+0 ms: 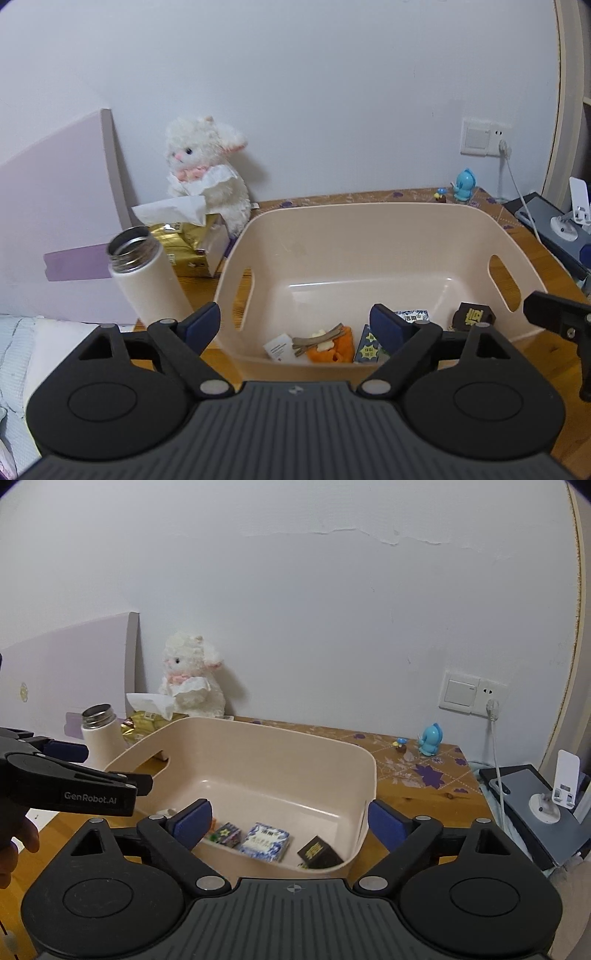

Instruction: Organize objects

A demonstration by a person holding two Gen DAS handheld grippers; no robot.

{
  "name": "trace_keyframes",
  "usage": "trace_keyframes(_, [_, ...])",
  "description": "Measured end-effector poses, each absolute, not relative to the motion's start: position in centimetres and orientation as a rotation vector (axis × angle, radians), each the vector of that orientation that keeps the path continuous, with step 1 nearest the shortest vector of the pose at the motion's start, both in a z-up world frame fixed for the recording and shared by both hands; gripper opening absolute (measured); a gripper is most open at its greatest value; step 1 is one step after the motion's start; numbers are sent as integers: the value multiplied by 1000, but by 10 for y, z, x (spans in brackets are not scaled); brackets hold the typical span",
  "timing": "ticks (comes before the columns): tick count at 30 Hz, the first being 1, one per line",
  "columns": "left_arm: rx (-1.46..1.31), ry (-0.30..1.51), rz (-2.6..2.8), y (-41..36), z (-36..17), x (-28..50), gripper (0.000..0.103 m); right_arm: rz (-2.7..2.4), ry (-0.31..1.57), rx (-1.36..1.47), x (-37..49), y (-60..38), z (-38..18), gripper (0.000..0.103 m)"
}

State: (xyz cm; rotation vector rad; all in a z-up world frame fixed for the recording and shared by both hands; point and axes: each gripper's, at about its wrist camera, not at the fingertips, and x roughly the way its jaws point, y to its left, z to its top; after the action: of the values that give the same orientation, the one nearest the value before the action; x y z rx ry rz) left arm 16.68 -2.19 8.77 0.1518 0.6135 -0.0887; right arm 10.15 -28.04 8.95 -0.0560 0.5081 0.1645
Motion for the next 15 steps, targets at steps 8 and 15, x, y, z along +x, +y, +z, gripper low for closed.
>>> trace_keyframes(8, [146, 562, -90, -8, 101, 122, 89, 174, 494, -46, 67, -272, 99, 97])
trace_keyframes(15, [141, 532, -93, 1, 104, 85, 89, 178, 490, -48, 33, -268, 102, 100])
